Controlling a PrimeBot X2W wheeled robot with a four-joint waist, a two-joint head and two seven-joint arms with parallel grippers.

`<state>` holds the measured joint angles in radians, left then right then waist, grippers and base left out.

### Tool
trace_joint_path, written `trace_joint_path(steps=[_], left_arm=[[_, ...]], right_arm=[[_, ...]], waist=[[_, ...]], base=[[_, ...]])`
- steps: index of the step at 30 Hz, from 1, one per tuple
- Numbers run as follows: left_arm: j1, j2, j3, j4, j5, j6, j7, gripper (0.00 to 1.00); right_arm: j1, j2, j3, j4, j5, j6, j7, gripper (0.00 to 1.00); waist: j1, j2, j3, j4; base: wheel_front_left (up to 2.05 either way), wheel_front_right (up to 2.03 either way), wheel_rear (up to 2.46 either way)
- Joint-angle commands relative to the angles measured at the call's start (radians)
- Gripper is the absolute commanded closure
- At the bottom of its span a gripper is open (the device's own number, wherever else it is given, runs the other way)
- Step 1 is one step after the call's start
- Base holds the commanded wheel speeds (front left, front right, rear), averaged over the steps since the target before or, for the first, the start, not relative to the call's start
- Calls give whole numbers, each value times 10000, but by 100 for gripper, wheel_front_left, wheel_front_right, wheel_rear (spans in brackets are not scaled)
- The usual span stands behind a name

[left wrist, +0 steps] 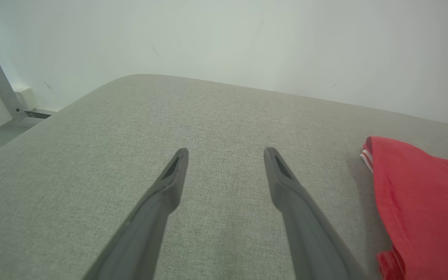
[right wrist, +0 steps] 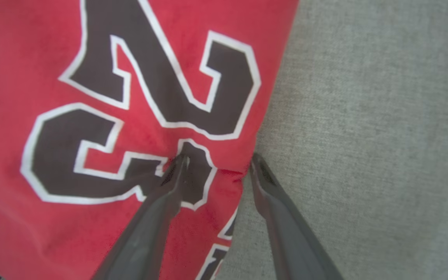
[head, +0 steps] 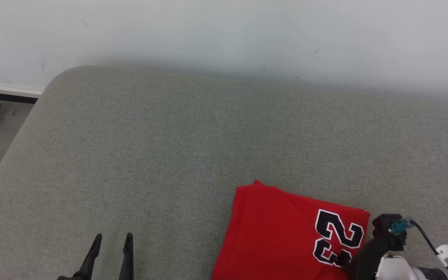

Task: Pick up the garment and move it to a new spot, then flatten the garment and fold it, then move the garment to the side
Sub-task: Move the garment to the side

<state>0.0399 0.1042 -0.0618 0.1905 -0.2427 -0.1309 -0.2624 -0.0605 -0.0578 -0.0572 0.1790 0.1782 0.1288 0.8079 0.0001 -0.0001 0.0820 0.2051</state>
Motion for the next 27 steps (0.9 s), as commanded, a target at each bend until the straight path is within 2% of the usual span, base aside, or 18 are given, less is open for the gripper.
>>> trace_joint_path(steps=[1, 6, 11, 20, 27], left_arm=[[-33, 22, -3, -57, -44, 13, -29, 0], [-147, -133, 160, -327, -140, 13, -27, 0], [-302, -279, 171, -819, 42, 14, -27, 0], [-1003, -235, -482, -1300, 245, 15, -29, 0], [-1706, 152, -1010, -1468, 463, 15, -27, 0]], right_arm=[[71, 135, 167, 170, -132, 30, -60, 100], [-515, 50, 6, -242, -1208, 18, -426, 100], [-1961, -2, 102, -21, -1987, 18, -633, 100], [-4219, -1107, -287, 256, -2427, 18, -625, 100], [-5705, -2017, -1232, 454, -2437, 18, -787, 100]], waist=[[-1, 1, 31, -104], [-1, 1, 80, -641], [-1, 1, 418, -1532], [-1, 1, 1610, -2872], [-1, 1, 2878, -3713]], base=[[0, 0, 0], [0, 0, 0], [0, 0, 0], [0, 0, 0], [0, 0, 0]])
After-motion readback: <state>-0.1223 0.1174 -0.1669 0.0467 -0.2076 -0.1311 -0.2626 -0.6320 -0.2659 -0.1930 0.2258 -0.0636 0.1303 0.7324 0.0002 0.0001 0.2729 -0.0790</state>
